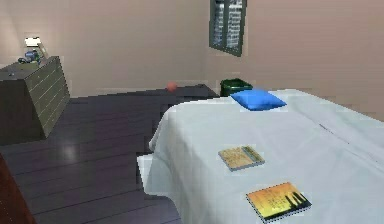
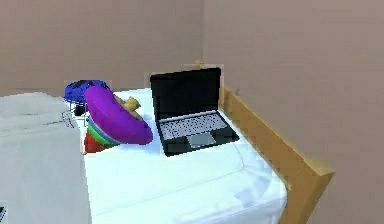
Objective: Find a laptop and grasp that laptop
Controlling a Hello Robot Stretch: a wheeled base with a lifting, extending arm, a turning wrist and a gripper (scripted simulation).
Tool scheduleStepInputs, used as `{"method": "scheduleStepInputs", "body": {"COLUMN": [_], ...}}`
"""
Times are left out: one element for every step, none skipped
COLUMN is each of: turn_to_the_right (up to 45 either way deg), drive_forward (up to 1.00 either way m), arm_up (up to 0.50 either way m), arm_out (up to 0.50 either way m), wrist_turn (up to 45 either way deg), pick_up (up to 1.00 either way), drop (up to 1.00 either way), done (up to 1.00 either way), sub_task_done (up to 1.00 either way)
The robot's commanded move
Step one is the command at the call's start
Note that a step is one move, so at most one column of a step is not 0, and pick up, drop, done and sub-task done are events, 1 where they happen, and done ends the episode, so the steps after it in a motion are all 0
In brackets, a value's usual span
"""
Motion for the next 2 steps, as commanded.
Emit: {"method": "scheduleStepInputs", "body": {"turn_to_the_right": [0.0,0.0], "drive_forward": [0.0,0.0], "arm_up": [0.5,0.36], "arm_out": [0.0,0.0], "wrist_turn": [0.0,0.0], "pick_up": [0.0,0.0], "drop": [0.0,0.0], "done": [0.0,0.0], "sub_task_done": [0.0,0.0]}}
